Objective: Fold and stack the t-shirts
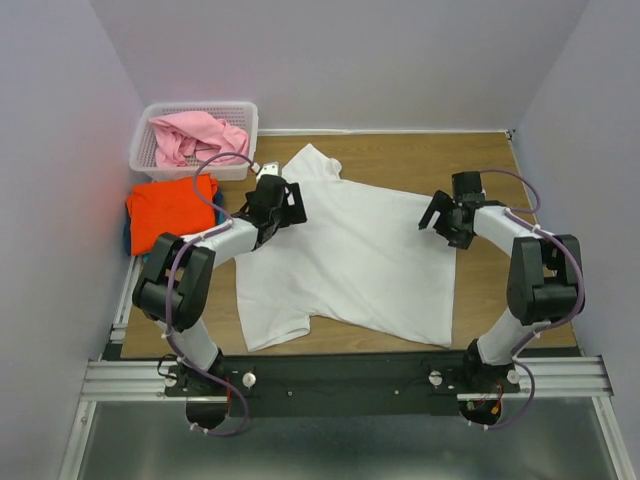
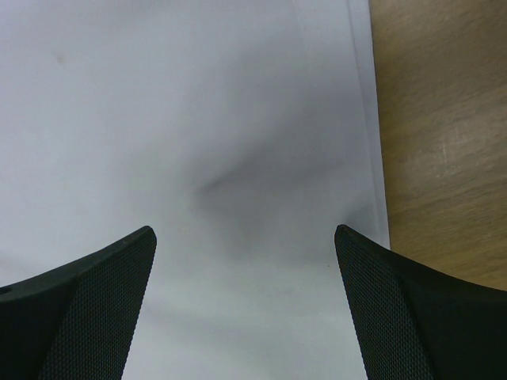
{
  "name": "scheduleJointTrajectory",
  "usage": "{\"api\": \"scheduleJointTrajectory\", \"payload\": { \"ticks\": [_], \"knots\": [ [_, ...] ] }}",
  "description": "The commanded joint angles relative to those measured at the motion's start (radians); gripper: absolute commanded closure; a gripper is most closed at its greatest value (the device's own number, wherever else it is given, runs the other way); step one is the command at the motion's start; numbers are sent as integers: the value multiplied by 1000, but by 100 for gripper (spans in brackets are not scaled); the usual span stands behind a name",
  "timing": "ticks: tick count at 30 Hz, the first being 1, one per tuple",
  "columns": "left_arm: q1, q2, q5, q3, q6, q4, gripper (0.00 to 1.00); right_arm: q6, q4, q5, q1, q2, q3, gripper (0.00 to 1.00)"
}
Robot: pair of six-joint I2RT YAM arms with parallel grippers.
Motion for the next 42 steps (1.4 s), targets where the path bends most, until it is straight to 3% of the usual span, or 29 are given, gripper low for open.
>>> {"api": "scheduleJointTrajectory", "payload": {
  "ticks": [1, 16, 30, 42],
  "knots": [
    [1, 41, 12, 45, -8, 22, 2, -26, -1, 54, 2, 73, 62, 0],
    [15, 190, 47, 160, -8, -15, 2, -29, -4, 85, -7, 289, 250, 0],
    [39, 381, 77, 390, 15, -168, 2, 6, -6, 116, -25, 368, 349, 0],
    [56, 478, 130, 534, 33, -208, 2, -13, -9, 88, -54, 452, 474, 0]
  ]
}}
